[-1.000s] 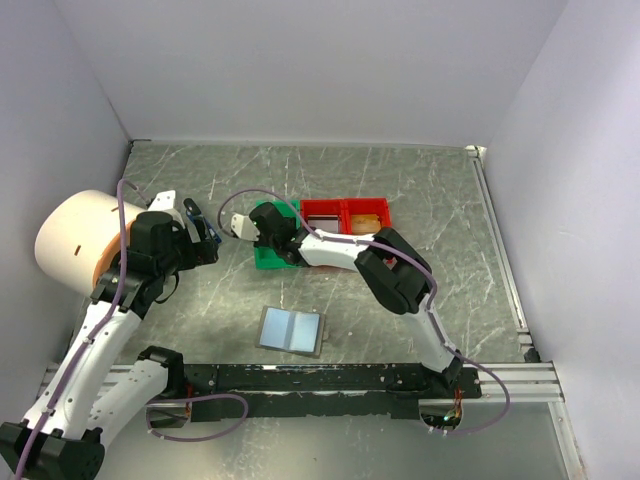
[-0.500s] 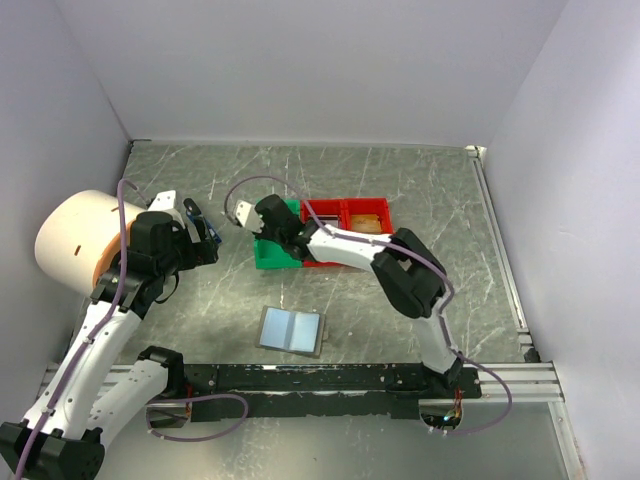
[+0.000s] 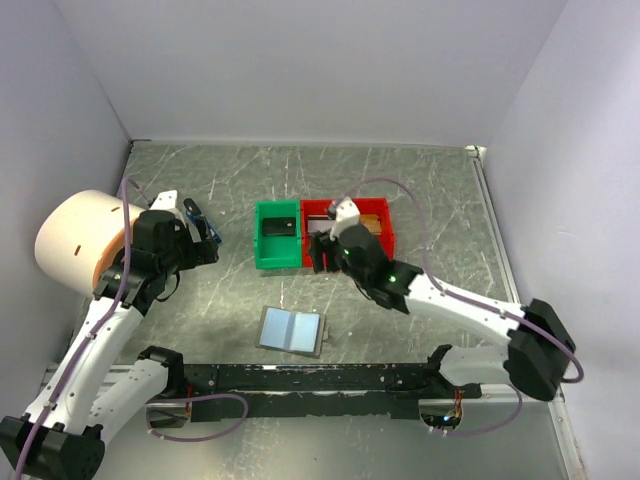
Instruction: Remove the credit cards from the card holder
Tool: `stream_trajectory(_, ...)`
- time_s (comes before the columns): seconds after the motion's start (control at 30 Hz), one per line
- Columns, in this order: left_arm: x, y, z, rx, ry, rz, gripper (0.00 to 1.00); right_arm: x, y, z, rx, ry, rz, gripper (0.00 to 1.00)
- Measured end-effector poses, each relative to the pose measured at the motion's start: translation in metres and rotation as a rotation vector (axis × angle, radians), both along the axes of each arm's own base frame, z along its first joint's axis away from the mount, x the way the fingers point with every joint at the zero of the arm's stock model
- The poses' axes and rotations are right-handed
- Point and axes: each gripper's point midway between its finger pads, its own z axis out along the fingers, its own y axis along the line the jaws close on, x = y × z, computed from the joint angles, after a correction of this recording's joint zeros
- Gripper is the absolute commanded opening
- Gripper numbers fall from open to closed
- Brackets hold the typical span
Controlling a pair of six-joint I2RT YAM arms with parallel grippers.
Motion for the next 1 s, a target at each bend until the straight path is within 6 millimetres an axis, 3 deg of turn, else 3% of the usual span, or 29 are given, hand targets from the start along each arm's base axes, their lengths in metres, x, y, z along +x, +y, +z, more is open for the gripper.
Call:
stream_trajectory(0.13, 0.001, 0.003, -0.002, 0.01, 0.007, 0.013, 1.0, -0.045, -0.018, -0.037, 0.158, 0.186, -0.012, 0.62)
stream_trajectory(0.23, 0.0, 0.004, -0.005, 0.015, 0.018, 0.02, 0.99, -0.075, -0.022, -0.048, 0.288, 0.285, 0.016, 0.58)
stream_trajectory(0.37, 0.001, 0.004, -0.004, 0.014, 0.017, 0.021, 0.99, -0.104, -0.017, -0.054, 0.427, 0.395, 0.079, 0.56)
stream_trajectory(0.57, 0.0, -0.001, -0.005, -0.005, 0.021, 0.0, 0.93, -0.135, -0.001, -0.072, 0.442, 0.544, 0.14, 0.53)
stream_trajectory(0.67, -0.004, -0.019, -0.006, -0.078, 0.034, -0.068, 0.87, -0.147, 0.007, -0.087, 0.405, 0.617, 0.142, 0.51)
stream_trajectory(0.73, -0.011, -0.042, -0.015, -0.177, 0.066, -0.152, 0.86, -0.155, 0.011, -0.101, 0.367, 0.668, 0.123, 0.5)
stream_trajectory(0.9, -0.049, -0.084, -0.071, -0.368, 0.294, -0.284, 0.86, -0.166, 0.01, -0.136, 0.31, 0.791, 0.018, 0.47)
stream_trajectory(1.0, -0.069, -0.097, -0.089, -0.403, 0.396, -0.326, 0.85, -0.168, 0.009, -0.148, 0.299, 0.831, -0.03, 0.46)
